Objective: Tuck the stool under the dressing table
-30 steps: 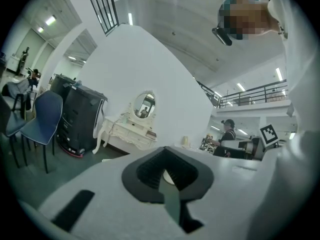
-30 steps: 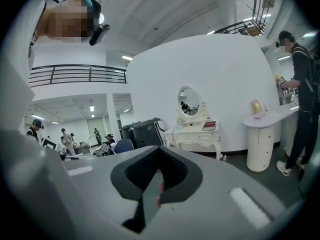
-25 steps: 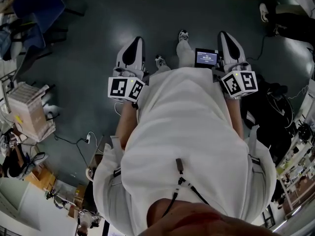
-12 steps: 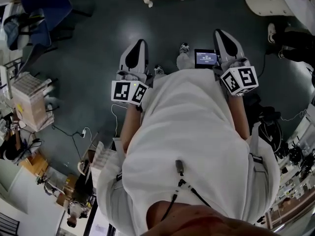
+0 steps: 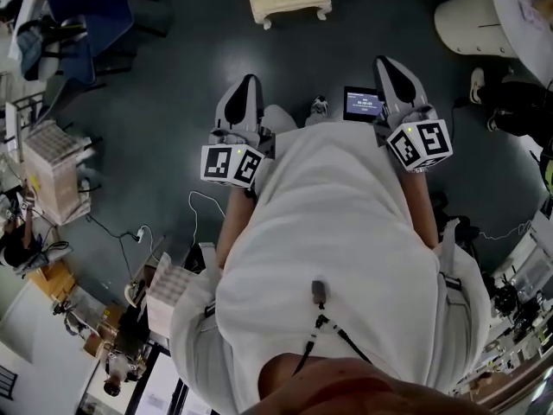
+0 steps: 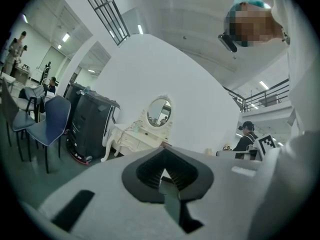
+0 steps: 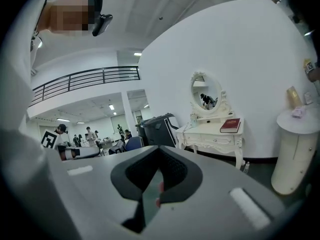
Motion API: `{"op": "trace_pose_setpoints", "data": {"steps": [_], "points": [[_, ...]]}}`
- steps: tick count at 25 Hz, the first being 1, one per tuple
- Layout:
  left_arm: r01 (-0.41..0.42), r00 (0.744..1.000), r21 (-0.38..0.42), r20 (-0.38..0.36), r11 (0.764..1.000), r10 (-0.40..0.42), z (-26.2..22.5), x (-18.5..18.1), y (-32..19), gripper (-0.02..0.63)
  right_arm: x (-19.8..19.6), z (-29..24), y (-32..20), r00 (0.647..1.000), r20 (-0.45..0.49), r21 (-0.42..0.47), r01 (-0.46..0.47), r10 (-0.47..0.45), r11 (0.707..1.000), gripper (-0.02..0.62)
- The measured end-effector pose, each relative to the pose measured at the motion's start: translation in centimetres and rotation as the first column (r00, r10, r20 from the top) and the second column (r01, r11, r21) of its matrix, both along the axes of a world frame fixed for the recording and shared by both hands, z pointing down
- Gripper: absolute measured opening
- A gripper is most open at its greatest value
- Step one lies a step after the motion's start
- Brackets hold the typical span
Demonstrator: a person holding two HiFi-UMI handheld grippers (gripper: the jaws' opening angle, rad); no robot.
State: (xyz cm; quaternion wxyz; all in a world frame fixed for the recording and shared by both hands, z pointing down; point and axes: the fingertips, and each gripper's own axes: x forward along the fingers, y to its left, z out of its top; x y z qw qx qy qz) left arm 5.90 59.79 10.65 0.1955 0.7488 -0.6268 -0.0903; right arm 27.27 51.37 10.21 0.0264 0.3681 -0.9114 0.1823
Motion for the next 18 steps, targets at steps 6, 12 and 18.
{"op": "trace_pose_setpoints", "data": {"steps": [6, 12, 18], "points": [[-0.03, 0.999, 0.0, -0.014, 1.0, 0.03, 0.2, -1.5, -4.5, 0.005, -0.8, 0.8, -3.5, 0.999, -0.018, -0.029, -0.042, 0.042, 0.999, 0.009], [-0.09, 0.995, -0.018, -0.042, 0.996, 0.089, 1.5, -5.6, -10.3, 0.005, -4.6, 1.6, -8.1, 0.989, -0.098, -0.037, -0.112, 0.108, 0.993, 0.009], [-0.174, 0.984, -0.002, -0.042, 0.985, 0.174, 1.4, -9.6, -17.5, 0.005, -8.6, 1.5, -13.4, 0.98, -0.119, -0.053, -0.167, 0.16, 0.984, 0.009]]}}
